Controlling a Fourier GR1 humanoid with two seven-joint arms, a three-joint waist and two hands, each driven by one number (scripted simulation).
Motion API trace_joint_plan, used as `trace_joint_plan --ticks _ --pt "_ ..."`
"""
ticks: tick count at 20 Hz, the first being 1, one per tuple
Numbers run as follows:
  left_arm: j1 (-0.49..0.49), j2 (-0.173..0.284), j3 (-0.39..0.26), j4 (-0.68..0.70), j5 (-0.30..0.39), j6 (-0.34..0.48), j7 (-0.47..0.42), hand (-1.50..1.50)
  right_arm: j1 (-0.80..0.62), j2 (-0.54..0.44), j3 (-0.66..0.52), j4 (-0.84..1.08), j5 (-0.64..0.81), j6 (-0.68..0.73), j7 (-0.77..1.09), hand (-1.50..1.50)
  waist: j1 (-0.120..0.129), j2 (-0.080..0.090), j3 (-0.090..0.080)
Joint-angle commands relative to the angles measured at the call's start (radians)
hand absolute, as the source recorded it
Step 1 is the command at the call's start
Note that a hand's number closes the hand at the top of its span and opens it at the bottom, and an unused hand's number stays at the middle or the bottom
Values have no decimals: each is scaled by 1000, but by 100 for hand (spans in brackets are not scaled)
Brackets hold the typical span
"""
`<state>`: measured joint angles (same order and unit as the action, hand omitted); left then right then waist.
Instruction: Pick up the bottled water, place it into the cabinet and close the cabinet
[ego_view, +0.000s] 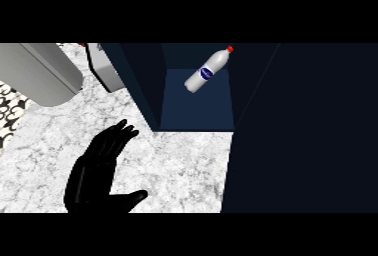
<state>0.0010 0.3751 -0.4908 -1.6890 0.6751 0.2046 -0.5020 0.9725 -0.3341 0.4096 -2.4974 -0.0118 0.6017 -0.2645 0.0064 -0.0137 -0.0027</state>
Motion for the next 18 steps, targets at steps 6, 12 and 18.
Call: trace_joint_plan --ticks 6,12,18 --pt "167 117 116 -113 125 -99 4 -150 -65 -77 228 -195 198 41 126 150 14 -6 -5" --pt "205 185 191 -132 179 -156 17 -150 -159 -128 275 -188 215 46 178 150 31 -11 -12" --pt "273 229 238 -176 226 -231 -1 -150 -161 -45 420 -113 115 -56 240 150 63 4 -11"
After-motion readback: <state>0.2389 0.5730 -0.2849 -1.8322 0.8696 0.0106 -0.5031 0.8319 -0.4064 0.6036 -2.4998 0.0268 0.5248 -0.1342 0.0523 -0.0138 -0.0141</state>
